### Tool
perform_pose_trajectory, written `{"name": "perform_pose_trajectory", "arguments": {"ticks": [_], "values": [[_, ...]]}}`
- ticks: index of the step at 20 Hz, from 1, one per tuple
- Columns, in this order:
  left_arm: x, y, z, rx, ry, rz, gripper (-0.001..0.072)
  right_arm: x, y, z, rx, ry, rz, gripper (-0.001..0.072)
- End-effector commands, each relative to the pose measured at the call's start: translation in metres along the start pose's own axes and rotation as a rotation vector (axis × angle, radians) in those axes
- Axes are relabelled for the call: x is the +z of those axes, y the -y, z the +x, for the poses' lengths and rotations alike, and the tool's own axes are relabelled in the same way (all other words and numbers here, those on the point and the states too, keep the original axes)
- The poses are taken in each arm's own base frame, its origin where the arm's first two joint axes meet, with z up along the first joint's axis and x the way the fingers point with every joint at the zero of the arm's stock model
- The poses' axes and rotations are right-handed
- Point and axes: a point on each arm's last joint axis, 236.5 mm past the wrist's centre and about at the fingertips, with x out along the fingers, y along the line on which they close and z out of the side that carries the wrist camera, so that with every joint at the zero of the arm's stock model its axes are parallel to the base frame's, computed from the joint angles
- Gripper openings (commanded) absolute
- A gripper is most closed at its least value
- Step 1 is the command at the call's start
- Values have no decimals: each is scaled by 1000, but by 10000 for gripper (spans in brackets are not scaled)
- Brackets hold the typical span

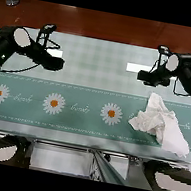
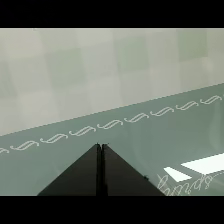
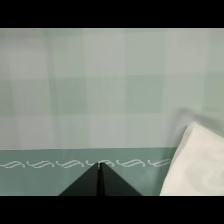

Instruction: Fold the shirts.

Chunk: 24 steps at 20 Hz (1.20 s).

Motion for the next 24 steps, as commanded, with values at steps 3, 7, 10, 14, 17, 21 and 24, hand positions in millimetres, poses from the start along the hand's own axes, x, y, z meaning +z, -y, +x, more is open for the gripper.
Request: {"name": "perform_pose_trajectory", "arguments": {"ticks": [3,7,10,14,17,21,24], "values": [[0,0,0,0,-1,-1,21,0,0,0,1,0,-1,34],[0,0,0,0,-1,-1,21,0,0,0,0,-1,-1,34],[0,0,0,0,-1,-1,21,0,0,0,0,-1,-1,34],[0,0,0,0,-1,-1,21,0,0,0,1,0,-1,34],[0,0,0,0,-1,-1,21,14,-4,0,17,57,-1,34],[13,-2,1,5,55,-1,22,36,9,-3,-43,152,-45,97],[26,-3,0,8,108,-2,697,23,50,-11,-219,88,-132,616]]}}
